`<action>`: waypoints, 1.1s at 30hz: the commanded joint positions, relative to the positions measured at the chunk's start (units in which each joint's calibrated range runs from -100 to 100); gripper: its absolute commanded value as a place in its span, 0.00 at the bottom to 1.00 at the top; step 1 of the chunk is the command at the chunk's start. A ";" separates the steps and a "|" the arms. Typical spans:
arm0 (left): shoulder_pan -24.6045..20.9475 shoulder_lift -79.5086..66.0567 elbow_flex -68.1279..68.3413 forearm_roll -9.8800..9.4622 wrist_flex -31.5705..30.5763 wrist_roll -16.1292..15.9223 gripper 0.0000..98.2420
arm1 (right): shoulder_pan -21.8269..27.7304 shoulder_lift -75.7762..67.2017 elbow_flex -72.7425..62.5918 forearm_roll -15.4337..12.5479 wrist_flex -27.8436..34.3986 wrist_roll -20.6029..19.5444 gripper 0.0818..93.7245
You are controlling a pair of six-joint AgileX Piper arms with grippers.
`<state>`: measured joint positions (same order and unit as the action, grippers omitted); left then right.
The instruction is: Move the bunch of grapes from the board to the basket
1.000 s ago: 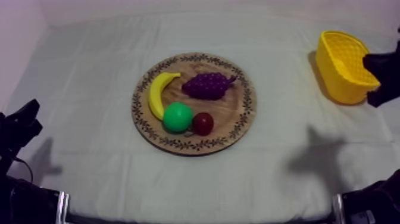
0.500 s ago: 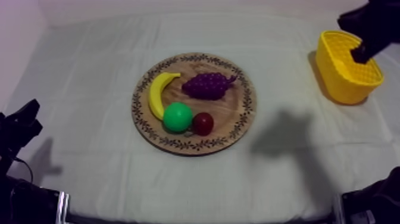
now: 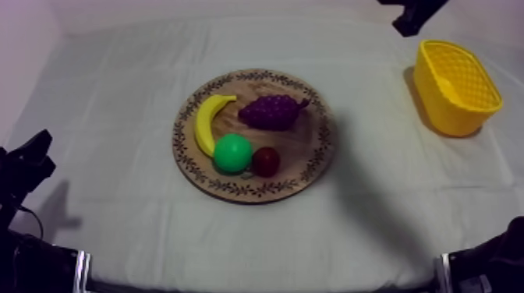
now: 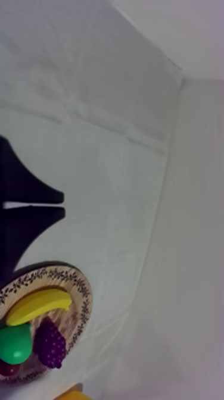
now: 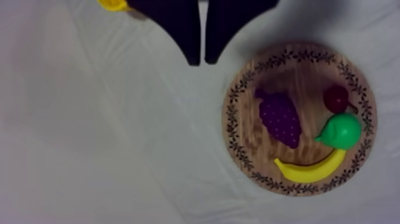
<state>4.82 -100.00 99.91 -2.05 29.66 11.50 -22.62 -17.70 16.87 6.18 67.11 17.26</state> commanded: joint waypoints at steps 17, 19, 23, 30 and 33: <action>0.00 0.00 -0.02 -0.02 0.00 0.00 0.00 | -3.69 21.55 -21.64 0.37 11.29 4.25 0.00; 0.00 0.00 -0.02 -0.02 0.00 0.00 0.00 | -3.86 23.69 -23.24 0.50 12.09 4.54 0.00; 0.00 0.00 -0.02 -0.02 0.00 0.00 0.00 | -4.13 27.86 -26.32 0.65 13.67 5.22 0.00; 0.00 0.00 -0.02 -0.02 0.00 0.00 0.00 | -4.80 35.18 -30.68 0.76 15.90 6.26 0.00; 0.00 0.00 -0.02 -0.02 0.00 0.00 0.00 | -5.08 38.09 -32.43 0.53 17.52 6.92 0.00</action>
<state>4.82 -100.00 99.91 -2.05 29.66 11.50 -27.68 18.94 -15.00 6.95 83.73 23.98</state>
